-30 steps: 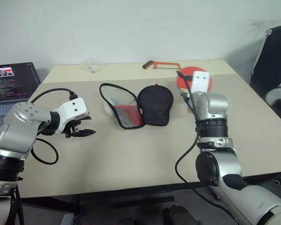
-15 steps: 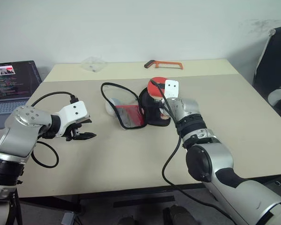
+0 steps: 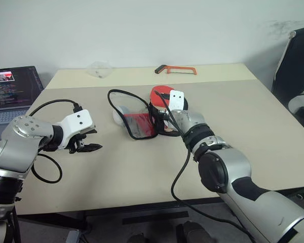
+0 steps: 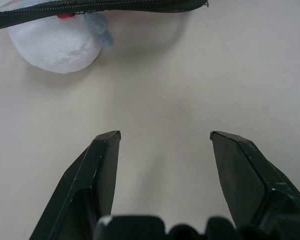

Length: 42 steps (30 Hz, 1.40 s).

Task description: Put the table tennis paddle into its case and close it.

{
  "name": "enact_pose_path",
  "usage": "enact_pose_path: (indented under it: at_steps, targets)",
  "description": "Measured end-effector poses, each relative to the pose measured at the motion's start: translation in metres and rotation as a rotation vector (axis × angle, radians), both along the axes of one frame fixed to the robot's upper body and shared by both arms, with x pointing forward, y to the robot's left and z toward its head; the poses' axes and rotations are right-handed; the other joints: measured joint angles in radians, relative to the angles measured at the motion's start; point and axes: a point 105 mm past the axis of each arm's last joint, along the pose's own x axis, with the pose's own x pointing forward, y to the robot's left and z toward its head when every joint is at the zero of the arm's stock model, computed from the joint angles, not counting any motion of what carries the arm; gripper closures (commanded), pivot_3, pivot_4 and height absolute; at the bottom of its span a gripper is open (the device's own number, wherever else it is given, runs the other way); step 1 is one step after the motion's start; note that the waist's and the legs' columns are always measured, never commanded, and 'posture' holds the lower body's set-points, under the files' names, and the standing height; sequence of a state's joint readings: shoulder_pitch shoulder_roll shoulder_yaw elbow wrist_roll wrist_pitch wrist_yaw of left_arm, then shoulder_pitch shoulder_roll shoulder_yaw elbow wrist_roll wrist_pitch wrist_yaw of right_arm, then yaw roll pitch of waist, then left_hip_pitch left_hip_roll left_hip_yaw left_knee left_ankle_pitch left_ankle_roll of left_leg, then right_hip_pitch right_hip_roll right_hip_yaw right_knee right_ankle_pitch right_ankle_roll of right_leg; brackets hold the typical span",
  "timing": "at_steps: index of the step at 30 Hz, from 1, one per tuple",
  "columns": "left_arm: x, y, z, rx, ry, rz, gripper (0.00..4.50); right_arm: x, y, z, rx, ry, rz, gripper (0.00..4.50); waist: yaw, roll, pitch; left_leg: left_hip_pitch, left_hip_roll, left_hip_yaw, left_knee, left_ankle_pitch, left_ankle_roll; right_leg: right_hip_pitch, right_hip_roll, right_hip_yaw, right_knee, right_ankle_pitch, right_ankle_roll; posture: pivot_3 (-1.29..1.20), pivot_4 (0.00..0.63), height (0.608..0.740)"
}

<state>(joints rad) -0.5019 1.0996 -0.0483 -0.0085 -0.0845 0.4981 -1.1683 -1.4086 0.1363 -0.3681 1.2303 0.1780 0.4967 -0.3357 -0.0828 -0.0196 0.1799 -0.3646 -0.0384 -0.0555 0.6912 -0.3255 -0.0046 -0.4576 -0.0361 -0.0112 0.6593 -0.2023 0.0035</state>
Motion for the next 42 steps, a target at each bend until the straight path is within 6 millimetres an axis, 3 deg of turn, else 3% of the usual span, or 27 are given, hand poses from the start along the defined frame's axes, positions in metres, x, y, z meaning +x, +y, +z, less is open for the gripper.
enact_pose_path:
  at_steps: [17, 27, 30, 32, 35, 37, 39, 42]
  targets:
    - [-0.004, -0.001, 0.000, -0.003, 0.010, 0.001, 1.36, -0.002, -0.004, -0.021, -0.001, 0.021, -0.008, 3.48, -0.001, 0.000, 0.000, 0.000, 0.000, 0.000, 0.000, 0.000, 0.000, 0.000, 0.000, 0.000, 0.000, 0.000, 0.000, 0.00, 0.150, 0.740]
    - [-0.004, -0.002, 0.001, -0.005, 0.007, -0.004, 1.36, 0.004, -0.013, -0.015, -0.055, -0.035, -0.035, 0.17, -0.001, 0.000, 0.000, 0.000, 0.000, 0.000, 0.000, 0.000, 0.000, 0.000, 0.000, 0.000, 0.001, 0.000, 0.000, 0.00, 0.150, 0.740]
    - [-0.003, -0.003, 0.002, -0.005, 0.000, -0.008, 1.36, 0.005, -0.016, -0.012, -0.064, -0.047, -0.027, 0.04, -0.001, 0.000, 0.000, 0.000, 0.000, 0.000, 0.000, 0.000, 0.000, 0.000, 0.000, 0.000, 0.001, 0.000, 0.000, 0.00, 0.150, 0.740]
    - [-0.001, -0.004, 0.004, -0.004, -0.010, -0.011, 1.36, 0.009, -0.019, -0.003, -0.095, -0.089, 0.011, 0.04, 0.000, 0.000, 0.000, 0.000, 0.000, 0.000, 0.000, 0.000, 0.000, 0.000, 0.000, 0.000, 0.001, 0.000, 0.000, 0.00, 0.150, 0.740]
    - [0.003, -0.006, 0.007, -0.009, -0.039, -0.012, 1.36, 0.019, -0.030, 0.050, -0.226, -0.302, 0.130, 0.04, 0.001, 0.000, 0.000, 0.000, 0.000, 0.000, 0.000, 0.000, 0.000, 0.000, 0.000, 0.000, 0.000, 0.000, 0.000, 0.00, 0.150, 0.740]
    - [0.004, -0.005, 0.006, -0.008, -0.043, -0.016, 1.36, 0.012, -0.047, 0.082, -0.319, -0.464, 0.219, 0.04, 0.006, -0.002, -0.001, 0.000, 0.000, -0.002, 0.000, -0.001, 0.001, 0.001, 0.000, -0.001, -0.001, -0.001, 0.001, 0.00, 0.150, 0.740]
    - [0.004, -0.002, 0.004, -0.006, -0.037, -0.009, 1.36, -0.009, -0.066, 0.074, -0.259, -0.499, 0.330, 0.04, 0.021, -0.004, -0.003, 0.000, 0.000, -0.003, 0.001, -0.003, 0.005, 0.003, 0.001, -0.002, -0.001, -0.003, 0.004, 0.00, 0.150, 0.740]
    - [0.007, 0.004, -0.003, -0.007, -0.026, 0.014, 1.36, -0.049, -0.106, 0.016, -0.162, -0.352, 0.472, 0.04, 0.041, -0.003, -0.002, -0.002, -0.002, 0.000, 0.003, -0.004, 0.006, 0.002, -0.001, 0.000, -0.003, -0.003, 0.005, 0.00, 0.150, 0.740]
